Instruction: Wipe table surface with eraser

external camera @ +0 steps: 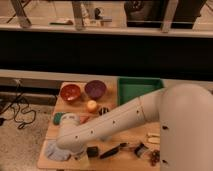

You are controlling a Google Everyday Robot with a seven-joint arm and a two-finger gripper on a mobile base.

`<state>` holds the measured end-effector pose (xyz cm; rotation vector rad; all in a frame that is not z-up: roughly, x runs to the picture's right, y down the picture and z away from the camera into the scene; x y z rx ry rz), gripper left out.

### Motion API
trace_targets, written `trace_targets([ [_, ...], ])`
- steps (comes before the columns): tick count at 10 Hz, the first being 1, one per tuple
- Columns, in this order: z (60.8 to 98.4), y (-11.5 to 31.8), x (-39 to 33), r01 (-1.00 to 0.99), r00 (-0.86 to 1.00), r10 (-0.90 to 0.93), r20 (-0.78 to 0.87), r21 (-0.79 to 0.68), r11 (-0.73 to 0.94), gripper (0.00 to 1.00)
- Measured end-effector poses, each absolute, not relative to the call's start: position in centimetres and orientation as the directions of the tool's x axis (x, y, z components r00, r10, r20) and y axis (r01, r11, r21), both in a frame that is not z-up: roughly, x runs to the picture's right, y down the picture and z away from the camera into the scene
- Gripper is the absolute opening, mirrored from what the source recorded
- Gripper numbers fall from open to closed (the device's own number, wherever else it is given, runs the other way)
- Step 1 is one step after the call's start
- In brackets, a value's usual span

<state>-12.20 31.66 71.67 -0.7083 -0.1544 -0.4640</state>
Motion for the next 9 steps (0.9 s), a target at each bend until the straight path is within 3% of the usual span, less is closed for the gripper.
trace_targets([
  [9, 74.1, 33.8, -9.5, 0.349, 0.933, -0.173, 0.315, -0.676, 0.649, 0.8],
])
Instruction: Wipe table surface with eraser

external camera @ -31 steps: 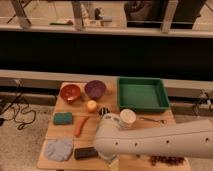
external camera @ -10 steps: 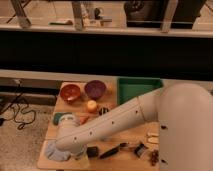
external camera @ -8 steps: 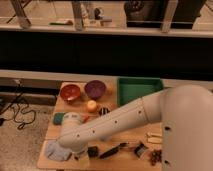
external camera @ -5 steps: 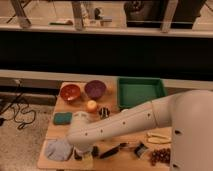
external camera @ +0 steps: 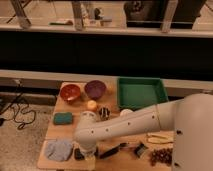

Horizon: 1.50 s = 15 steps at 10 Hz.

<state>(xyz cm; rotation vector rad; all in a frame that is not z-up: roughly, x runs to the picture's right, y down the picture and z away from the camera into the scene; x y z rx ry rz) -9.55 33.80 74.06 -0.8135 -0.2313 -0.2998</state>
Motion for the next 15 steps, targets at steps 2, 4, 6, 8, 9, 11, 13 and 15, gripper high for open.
trace_targets([
  [2, 74.78, 33.83, -9.8, 0.349, 0.931, -0.154, 0.33, -0.687, 0.637, 0.8],
  [4, 75.04, 33.78, -9.86, 0.349, 0.931, -0.15, 0.333, -0.691, 0.633, 0.8],
  [6, 74.9, 33.68, -9.8, 0.349, 0.931, -0.15, 0.333, -0.691, 0.632, 0.8],
  [8, 74.88, 33.68, -9.75, 0.35, 0.931, -0.152, 0.332, -0.692, 0.632, 0.8],
  [9, 74.88, 33.68, -9.74, 0.35, 0.931, -0.152, 0.332, -0.692, 0.631, 0.8],
  [11, 74.88, 33.68, -9.74, 0.35, 0.931, -0.153, 0.332, -0.692, 0.631, 0.8],
  [13, 74.88, 33.69, -9.74, 0.35, 0.931, -0.153, 0.332, -0.692, 0.631, 0.8],
  [15, 74.88, 33.67, -9.74, 0.35, 0.931, -0.153, 0.332, -0.692, 0.632, 0.71],
])
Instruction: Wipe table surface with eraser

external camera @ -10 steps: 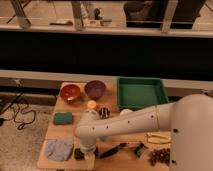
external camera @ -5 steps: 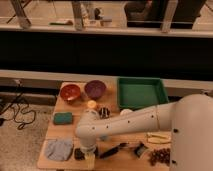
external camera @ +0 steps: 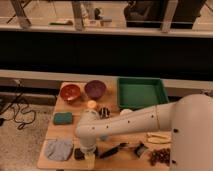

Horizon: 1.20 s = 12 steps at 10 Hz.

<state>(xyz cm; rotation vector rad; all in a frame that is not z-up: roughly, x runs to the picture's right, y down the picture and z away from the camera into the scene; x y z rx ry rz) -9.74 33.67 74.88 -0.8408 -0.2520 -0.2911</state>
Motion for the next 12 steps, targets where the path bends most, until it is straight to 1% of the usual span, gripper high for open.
trace_targets([
  [2, 74.8, 33.6, -9.8, 0.351, 0.931, -0.154, 0.332, -0.691, 0.631, 0.49],
  [3, 74.8, 33.5, -9.8, 0.351, 0.931, -0.154, 0.332, -0.691, 0.632, 0.41],
  [4, 74.7, 33.4, -9.8, 0.352, 0.93, -0.155, 0.333, -0.691, 0.631, 0.29],
  [6, 74.5, 33.3, -9.8, 0.353, 0.93, -0.155, 0.333, -0.692, 0.63, 0.15],
  [9, 74.5, 33.3, -9.6, 0.352, 0.93, -0.156, 0.332, -0.69, 0.632, 0.14],
  [12, 74.1, 32.3, -6.7, 0.362, 0.926, -0.185, 0.329, -0.637, 0.68, 0.14],
])
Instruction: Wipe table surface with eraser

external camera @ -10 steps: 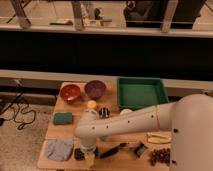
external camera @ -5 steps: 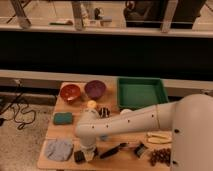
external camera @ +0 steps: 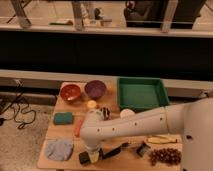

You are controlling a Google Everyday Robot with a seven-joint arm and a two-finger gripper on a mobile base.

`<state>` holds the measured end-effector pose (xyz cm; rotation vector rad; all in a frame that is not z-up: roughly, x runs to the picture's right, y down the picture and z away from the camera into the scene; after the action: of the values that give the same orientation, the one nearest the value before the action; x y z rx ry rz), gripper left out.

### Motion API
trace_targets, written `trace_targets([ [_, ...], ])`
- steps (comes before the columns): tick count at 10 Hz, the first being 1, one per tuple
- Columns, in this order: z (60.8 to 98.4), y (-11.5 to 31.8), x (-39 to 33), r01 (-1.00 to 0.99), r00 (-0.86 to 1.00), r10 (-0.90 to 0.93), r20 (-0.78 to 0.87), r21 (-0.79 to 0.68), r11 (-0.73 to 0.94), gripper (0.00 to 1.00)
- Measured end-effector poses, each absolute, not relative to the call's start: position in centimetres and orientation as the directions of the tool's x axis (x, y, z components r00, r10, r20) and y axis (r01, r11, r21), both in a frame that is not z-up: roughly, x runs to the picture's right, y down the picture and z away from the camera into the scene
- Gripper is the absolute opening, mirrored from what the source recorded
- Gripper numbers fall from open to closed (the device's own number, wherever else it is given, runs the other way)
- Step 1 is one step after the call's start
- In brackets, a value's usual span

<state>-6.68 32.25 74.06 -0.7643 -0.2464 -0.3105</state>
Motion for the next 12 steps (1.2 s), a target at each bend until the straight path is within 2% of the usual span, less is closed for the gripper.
trace_targets([
  [12, 74.8, 33.3, -8.8, 0.429, 0.896, -0.233, 0.378, -0.604, 0.671, 0.14],
])
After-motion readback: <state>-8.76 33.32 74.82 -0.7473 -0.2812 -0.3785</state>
